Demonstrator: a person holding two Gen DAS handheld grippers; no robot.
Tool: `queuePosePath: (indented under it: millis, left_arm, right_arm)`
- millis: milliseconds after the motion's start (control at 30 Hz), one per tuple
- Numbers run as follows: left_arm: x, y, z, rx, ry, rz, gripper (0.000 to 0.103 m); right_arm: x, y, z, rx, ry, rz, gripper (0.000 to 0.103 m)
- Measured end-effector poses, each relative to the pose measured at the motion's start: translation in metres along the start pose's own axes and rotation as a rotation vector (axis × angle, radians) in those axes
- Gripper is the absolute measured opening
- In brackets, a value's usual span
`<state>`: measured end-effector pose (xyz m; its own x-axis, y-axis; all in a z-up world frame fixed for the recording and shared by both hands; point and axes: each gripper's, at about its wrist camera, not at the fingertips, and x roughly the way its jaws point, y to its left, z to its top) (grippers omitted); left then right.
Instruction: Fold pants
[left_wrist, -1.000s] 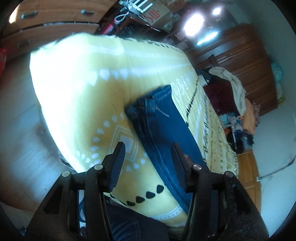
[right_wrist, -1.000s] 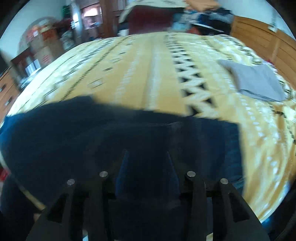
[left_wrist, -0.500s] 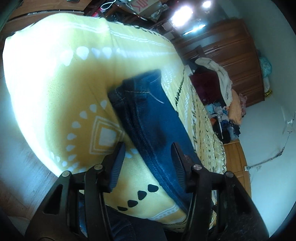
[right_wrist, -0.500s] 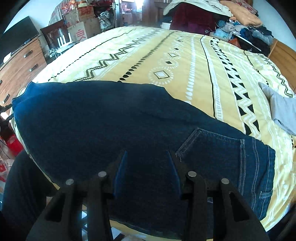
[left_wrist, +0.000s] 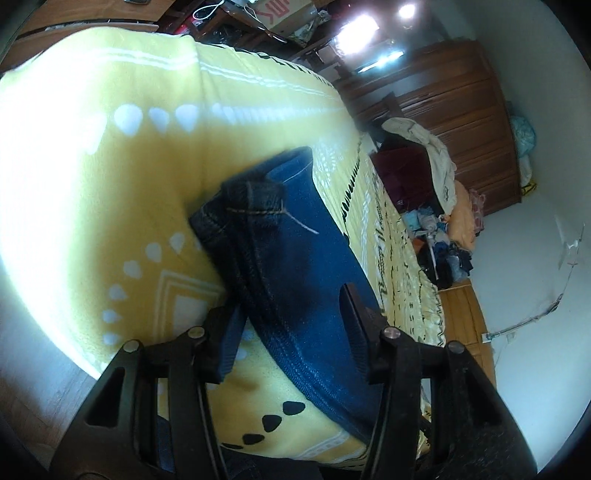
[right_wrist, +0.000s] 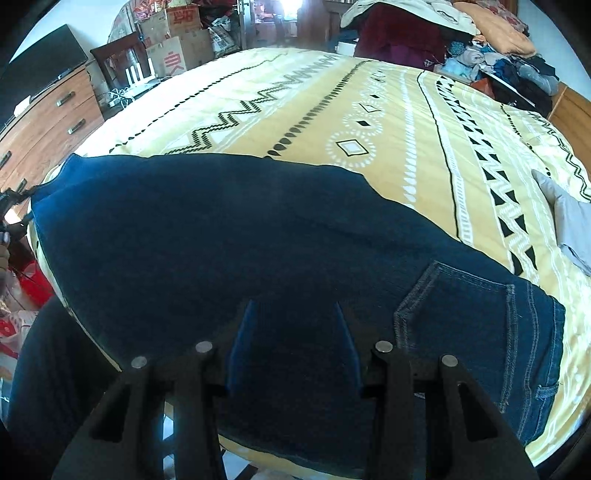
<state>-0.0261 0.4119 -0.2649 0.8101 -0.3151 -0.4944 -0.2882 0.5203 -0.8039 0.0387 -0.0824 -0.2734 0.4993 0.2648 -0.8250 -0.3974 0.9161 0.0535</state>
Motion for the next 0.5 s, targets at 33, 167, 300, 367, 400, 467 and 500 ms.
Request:
queuePosePath:
  millis: [33,167,300,367,400,467,500]
  left_arm:
    - [0.000,-0.001,0.000,0.009,-0.003,-0.006,0.050]
    - [0.005,-0.021,0.007,0.071,-0.033,-0.064,0.050]
    - [0.023,-0.010,0.008,0.079,-0.016,0.086,0.033]
    - [0.019,-0.007,0.007,0.062,-0.043,0.094,0.031]
    - [0.018,-0.008,0.007,0.060,-0.056,0.104,0.031]
    - [0.018,-0.014,0.010,0.088,-0.071,0.154,0.027]
    - [0.019,-0.020,0.013,0.106,-0.078,0.174,0.022]
  right_arm:
    - [0.001,0.001,0.000,-0.001,-0.002,0.002,0.048]
    - [0.008,0.009,0.000,-0.003,0.004,0.019,0.048]
    - [0.013,0.017,0.001,-0.007,0.012,0.034,0.048]
    - [0.013,0.019,0.000,0.001,0.009,0.043,0.048]
    - [0.011,0.020,-0.001,0.003,0.005,0.045,0.048]
    - [0.008,0.022,-0.004,0.012,-0.005,0.048,0.048]
    - [0.007,0.022,-0.006,0.017,-0.005,0.049,0.048]
